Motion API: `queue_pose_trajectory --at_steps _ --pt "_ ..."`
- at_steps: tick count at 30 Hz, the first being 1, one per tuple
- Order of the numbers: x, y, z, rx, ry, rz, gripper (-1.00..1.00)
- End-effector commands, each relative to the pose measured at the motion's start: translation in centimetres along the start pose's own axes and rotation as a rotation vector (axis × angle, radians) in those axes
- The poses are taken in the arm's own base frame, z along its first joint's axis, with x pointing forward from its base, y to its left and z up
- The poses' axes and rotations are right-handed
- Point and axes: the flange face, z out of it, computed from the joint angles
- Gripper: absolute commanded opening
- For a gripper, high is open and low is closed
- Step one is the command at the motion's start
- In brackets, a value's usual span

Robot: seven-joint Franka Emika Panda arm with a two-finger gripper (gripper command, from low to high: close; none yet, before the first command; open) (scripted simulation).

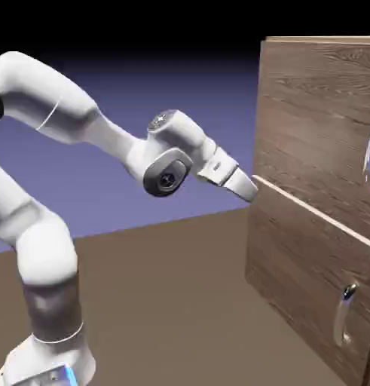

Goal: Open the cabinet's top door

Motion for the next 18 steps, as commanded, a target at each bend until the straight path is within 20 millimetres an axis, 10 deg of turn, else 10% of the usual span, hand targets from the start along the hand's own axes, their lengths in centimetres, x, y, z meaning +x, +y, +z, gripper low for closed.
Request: queue_pose_trajectory --at_steps 1,18 --pt "0.7 -0.6 -0.7 0.022 0.019 -0.006 0.00" --pt "11.9 -3.0 -12.3 0.345 0.318 -0.043 0.00"
